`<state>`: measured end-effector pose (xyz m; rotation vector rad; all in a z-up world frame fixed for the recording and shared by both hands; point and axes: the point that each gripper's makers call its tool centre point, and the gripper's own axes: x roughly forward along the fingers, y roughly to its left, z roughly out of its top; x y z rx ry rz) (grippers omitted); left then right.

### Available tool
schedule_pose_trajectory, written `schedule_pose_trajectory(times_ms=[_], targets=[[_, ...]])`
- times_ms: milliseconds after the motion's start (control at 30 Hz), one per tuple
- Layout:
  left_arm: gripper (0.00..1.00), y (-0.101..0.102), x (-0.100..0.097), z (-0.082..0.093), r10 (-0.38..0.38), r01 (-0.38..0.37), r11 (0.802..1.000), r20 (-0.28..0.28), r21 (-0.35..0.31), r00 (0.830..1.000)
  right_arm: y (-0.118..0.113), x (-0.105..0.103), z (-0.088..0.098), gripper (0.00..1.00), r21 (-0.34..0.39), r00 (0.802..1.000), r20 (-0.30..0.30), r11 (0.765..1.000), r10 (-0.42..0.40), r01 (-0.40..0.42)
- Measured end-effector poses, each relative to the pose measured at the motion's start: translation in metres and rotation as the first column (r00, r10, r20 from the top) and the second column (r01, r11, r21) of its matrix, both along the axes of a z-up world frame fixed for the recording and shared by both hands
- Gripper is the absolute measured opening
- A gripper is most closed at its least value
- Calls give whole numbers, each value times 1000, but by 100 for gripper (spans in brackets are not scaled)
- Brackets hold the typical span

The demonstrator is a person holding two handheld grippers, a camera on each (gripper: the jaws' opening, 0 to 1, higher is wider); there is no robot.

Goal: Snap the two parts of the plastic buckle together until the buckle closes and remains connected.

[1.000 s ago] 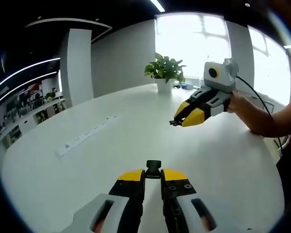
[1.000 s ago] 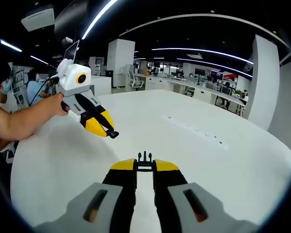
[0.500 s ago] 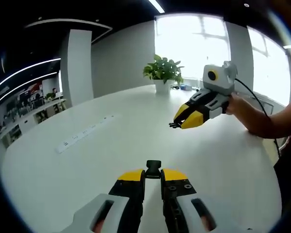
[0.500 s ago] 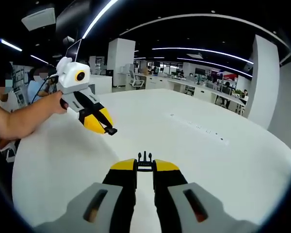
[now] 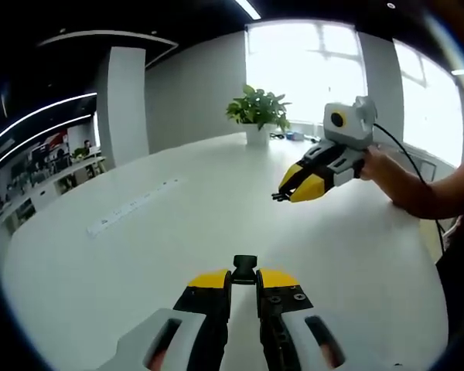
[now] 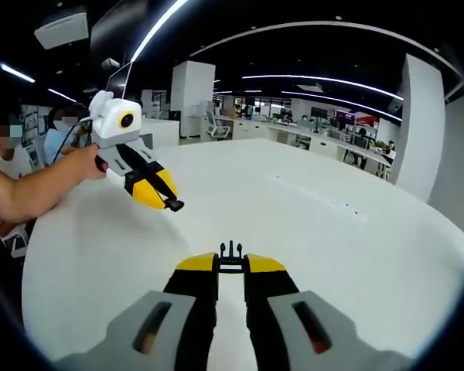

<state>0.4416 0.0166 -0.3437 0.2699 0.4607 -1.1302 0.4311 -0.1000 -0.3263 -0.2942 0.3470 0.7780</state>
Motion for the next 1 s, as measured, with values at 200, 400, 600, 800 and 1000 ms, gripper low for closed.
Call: schedule_pose_trajectory(times_ms=[200, 400, 600, 800, 1000], targets=[[11, 1, -7, -4, -7, 7, 1000, -8, 5, 1000, -2, -6, -5, 11, -8, 1000, -8, 1000, -2, 1], [11, 3, -12, -5, -8, 8, 1000, -14, 5, 1000, -4, -9, -6, 11, -5, 1000, -9, 1000, -3, 3], [11, 3, -18, -3, -8, 7, 1000, -11, -11, 1000, -9, -11, -6, 11, 2, 1000, -8, 1000, 2, -2], [11, 9, -25, -6, -12, 12, 1000, -9, 1, 1000, -15, -17, -8, 11, -6, 1000, -15, 1000, -13, 13], [11, 5, -31, -1, -29, 29, 999, -13, -16, 999, -16, -25, -12, 11, -11, 1000, -7, 1000, -21, 21]])
